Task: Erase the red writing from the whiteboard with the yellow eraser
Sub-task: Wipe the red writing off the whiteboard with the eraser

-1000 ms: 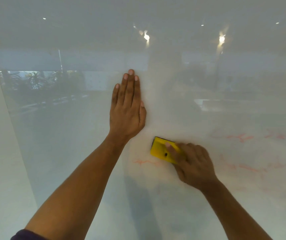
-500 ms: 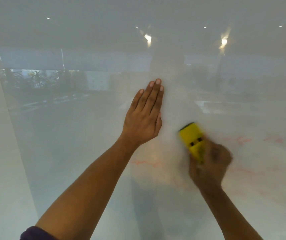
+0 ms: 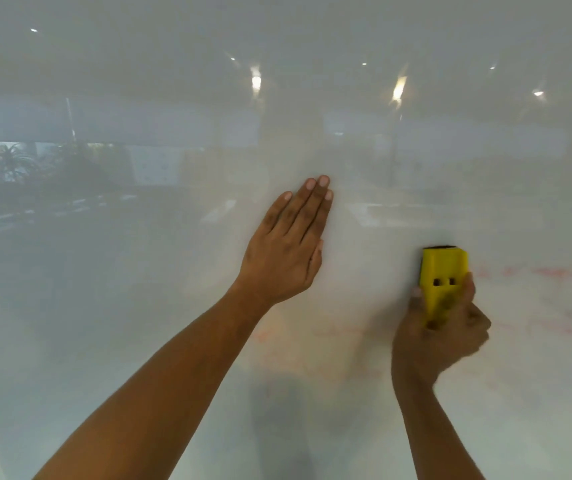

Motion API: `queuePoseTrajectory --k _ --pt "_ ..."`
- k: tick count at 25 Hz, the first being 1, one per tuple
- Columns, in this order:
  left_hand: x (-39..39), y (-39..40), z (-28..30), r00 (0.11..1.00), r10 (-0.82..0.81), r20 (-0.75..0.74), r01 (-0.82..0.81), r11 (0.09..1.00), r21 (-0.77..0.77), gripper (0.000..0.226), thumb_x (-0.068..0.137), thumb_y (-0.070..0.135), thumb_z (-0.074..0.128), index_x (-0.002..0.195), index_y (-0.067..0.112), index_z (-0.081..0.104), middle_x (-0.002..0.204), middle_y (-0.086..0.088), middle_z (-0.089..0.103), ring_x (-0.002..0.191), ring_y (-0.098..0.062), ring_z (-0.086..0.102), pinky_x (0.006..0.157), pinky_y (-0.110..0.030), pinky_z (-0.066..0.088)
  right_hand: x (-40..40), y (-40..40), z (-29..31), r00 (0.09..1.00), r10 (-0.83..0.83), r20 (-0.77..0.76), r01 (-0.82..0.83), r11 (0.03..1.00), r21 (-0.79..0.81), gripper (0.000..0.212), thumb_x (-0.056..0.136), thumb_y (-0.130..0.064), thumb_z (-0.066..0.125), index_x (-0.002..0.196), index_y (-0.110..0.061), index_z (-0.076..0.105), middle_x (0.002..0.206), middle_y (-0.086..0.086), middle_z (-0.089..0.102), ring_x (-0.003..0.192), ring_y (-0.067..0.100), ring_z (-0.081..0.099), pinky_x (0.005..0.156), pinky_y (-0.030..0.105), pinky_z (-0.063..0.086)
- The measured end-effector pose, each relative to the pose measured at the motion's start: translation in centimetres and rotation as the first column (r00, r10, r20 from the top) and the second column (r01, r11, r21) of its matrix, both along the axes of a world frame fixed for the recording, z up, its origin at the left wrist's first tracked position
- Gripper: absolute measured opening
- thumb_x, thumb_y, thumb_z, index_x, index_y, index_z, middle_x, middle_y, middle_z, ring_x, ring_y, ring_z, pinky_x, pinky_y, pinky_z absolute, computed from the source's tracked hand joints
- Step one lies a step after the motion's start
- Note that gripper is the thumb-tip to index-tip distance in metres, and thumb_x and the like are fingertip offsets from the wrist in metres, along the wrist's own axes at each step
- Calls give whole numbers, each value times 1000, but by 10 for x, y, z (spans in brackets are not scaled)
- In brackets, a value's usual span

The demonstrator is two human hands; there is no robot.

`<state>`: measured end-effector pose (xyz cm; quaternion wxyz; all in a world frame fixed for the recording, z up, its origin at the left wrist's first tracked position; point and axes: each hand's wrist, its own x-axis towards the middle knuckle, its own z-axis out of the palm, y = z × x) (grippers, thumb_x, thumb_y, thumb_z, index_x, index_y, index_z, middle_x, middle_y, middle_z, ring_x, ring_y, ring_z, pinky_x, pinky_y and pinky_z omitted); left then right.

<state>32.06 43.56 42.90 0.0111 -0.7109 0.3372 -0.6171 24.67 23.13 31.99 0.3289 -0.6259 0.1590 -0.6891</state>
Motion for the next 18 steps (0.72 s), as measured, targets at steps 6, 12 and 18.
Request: queuePoseTrajectory --k 6,12,18 --pt "-6 -34 2 998 -49 28 49 999 2 63 108 24 37 165 -1 27 174 -18 23 163 -31 20 134 -46 18 -9 -39 -14 995 -86 -50 74 975 -211 62 89 -33 65 147 -15 47 114 20 51 100 38 50 84 47 41" --pt "-13 -52 -4 999 -29 -22 27 998 -62 63 110 26 32 166 -2 22 175 -21 17 164 -35 15 135 -49 14 -10 -39 -19 991 -88 -97 42 916 -399 61 87 -32 64 144 -14 49 116 17 52 102 34 49 85 47 43" --pt "-11 -60 1 998 -52 36 49 995 91 63 112 29 33 168 3 19 177 -14 16 164 -28 14 135 -45 15 -11 -40 -8 989 -120 -80 73 896 -437 61 90 -33 64 144 -10 49 116 21 55 102 33 49 86 42 39"
